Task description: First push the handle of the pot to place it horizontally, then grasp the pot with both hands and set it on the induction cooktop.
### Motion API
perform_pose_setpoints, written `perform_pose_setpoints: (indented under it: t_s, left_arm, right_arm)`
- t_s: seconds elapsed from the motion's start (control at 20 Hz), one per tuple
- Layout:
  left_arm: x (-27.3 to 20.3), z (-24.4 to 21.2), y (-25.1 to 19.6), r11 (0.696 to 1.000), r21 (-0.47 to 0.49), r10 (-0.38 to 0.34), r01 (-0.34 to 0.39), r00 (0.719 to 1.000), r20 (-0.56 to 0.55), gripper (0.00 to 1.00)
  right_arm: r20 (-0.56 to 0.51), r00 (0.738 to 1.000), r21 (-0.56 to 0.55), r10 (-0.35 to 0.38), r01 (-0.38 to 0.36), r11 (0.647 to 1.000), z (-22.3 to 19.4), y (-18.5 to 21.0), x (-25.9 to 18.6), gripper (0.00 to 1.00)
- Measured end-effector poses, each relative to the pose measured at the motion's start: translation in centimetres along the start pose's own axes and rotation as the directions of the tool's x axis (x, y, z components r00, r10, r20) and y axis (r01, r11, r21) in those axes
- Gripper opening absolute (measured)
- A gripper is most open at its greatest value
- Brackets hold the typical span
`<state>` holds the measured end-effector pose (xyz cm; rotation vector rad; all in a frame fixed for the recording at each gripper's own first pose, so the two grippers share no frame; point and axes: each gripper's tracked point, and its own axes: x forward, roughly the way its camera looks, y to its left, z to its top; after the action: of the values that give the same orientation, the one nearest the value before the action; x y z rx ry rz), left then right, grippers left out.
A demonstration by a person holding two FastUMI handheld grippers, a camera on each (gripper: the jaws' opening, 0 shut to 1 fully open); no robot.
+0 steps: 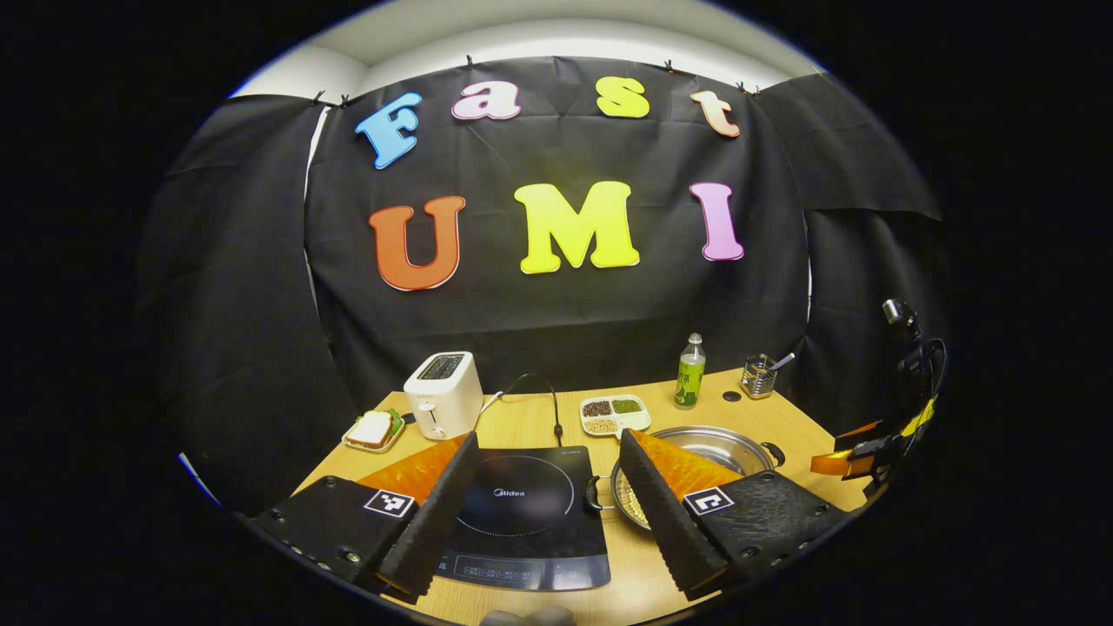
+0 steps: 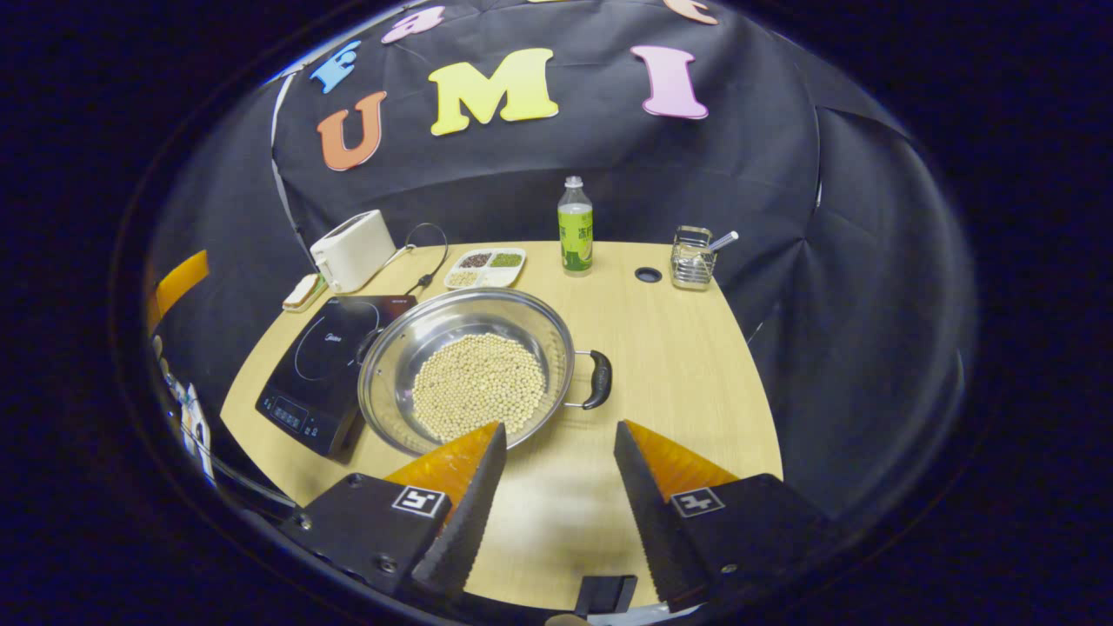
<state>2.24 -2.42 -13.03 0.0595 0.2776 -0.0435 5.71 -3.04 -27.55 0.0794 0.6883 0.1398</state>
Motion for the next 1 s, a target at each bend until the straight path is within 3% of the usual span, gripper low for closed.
perform_pose_setpoints:
  t_s: [0.25,0.45,0.8,1.0]
  left_arm:
    - [2.7,-2.8,-2.1,0.999,-0.021,-0.051,0.05,0.997,-0.051,0.97]
    - [6.0,-7.4,-4.2,0.998,-0.034,-0.063,0.058,0.985,-0.162,0.97]
    - [12.0,-15.0,-7.4,0.996,-0.013,-0.092,0.094,0.931,-0.352,0.97]
    - [14.0,-17.9,-6.9,0.997,-0.028,-0.074,0.068,0.899,-0.432,0.97]
  right_arm:
    - [-0.003,1.0,0.028,-0.006,0.006,1.0,-0.2,-0.2,1.2,0.82]
    - [-0.045,0.999,0.048,0.015,-0.013,0.999,-0.3,-1.2,4.0,0.82]
    - [-0.133,0.99,0.045,0.043,-0.037,0.998,-0.3,-2.9,10.0,0.82]
    - [-0.136,0.989,0.036,0.061,-0.057,0.998,1.2,-3.1,11.5,0.81]
